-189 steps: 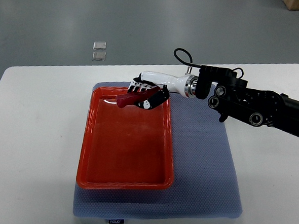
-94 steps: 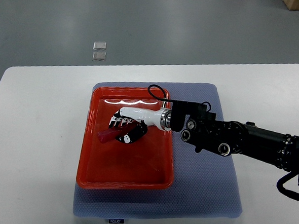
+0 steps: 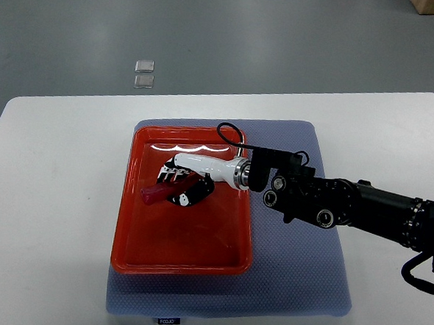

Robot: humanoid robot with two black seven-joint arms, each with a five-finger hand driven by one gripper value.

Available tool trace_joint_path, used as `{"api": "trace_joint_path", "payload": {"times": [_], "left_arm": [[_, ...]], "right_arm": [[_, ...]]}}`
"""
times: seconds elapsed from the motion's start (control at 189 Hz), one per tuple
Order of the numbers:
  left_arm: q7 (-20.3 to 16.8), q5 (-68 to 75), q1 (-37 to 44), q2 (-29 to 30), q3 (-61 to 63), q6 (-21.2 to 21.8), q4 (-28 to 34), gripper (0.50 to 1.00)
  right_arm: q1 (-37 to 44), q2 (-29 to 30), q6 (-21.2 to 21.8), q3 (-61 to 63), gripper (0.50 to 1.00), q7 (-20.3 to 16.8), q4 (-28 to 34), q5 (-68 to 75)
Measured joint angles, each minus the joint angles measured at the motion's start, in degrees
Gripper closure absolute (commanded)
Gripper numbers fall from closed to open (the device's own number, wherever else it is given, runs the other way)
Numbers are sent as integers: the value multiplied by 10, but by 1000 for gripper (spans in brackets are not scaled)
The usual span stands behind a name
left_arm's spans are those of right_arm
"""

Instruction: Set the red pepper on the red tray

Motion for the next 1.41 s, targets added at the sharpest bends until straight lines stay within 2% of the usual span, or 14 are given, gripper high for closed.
{"api": "trace_joint_path", "payload": {"times": [0.005, 0.016, 0.138, 0.318, 0.493, 0.721, 0.79, 0.917, 1.119, 1.41], "left_arm": [[0, 0, 0, 0, 0, 0, 0, 500], [0, 0, 0, 0, 0, 0, 0, 500], [0, 0, 0, 0, 0, 0, 0, 500], [0, 0, 0, 0, 1, 0, 0, 500], [0, 0, 0, 0, 0, 0, 1, 500], [0, 0, 0, 0, 0, 0, 0, 500], [0, 0, 0, 0, 0, 0, 0, 500], [0, 0, 0, 0, 1, 0, 0, 500], [0, 0, 0, 0, 1, 0, 1, 500], [0, 0, -1, 0, 2, 0, 0, 500]], "right_arm": [[0, 0, 0, 0, 722, 0, 0, 0], [0, 0, 0, 1, 711, 0, 0, 1], [0, -10, 0, 3, 642, 1, 0, 5], [0, -31, -1, 35, 640, 4, 1, 11], [-3, -64, 0, 157, 640, 9, 2, 66], [-80, -81, 7, 381, 638, 9, 4, 287], [-112, -76, 13, 449, 603, 9, 4, 379], [-170, -63, 28, 534, 597, 13, -2, 523], [-223, -55, 70, 554, 597, 26, -19, 585], [-241, -55, 79, 554, 595, 34, -26, 586]]}}
